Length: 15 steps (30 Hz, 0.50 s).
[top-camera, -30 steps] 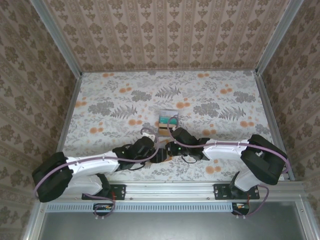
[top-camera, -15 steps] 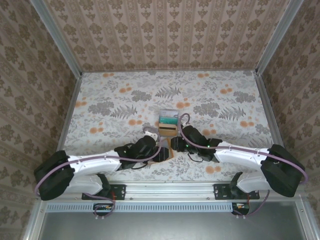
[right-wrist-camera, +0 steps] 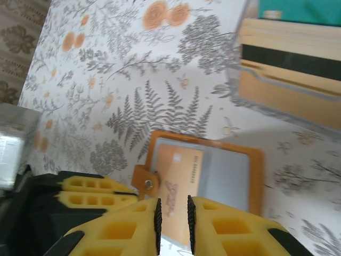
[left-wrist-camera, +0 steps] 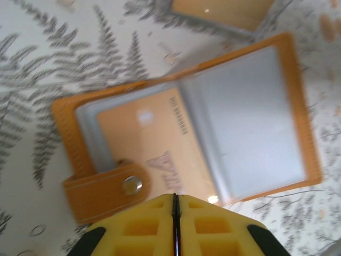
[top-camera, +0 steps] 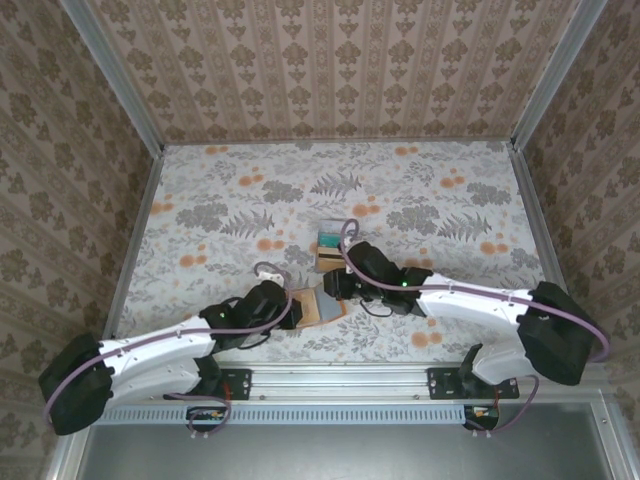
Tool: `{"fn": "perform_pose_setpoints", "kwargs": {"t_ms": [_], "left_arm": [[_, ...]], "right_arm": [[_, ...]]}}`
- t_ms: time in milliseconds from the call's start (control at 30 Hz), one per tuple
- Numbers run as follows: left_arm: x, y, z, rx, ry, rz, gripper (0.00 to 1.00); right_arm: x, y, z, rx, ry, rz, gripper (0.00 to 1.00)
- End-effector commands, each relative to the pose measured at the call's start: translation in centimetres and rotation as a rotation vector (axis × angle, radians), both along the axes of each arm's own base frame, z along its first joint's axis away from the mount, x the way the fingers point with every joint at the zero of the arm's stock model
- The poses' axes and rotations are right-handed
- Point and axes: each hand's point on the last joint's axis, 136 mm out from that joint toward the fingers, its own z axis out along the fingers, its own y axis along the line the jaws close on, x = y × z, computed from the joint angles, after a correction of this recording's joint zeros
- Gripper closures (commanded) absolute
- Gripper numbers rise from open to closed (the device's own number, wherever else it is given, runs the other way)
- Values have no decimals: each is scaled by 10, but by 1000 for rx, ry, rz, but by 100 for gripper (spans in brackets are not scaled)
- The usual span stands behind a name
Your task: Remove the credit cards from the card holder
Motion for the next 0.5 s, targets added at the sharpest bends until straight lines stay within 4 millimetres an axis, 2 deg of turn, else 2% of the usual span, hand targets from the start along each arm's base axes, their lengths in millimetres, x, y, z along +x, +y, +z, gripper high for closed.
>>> {"fn": "perform_pose_setpoints", "kwargs": {"t_ms": [0,200,467], "left_arm": [[1,8,-9,27,13,28,93],[3,5,-21,60,34,21,93],[0,11,-33,98,66,36,95]], "right_arm": [[-10,18,-15,-25,60,82,77],[-14,32,-37,-49,144,101,77],[-18,25,-68,-108,219,78,77]]}}
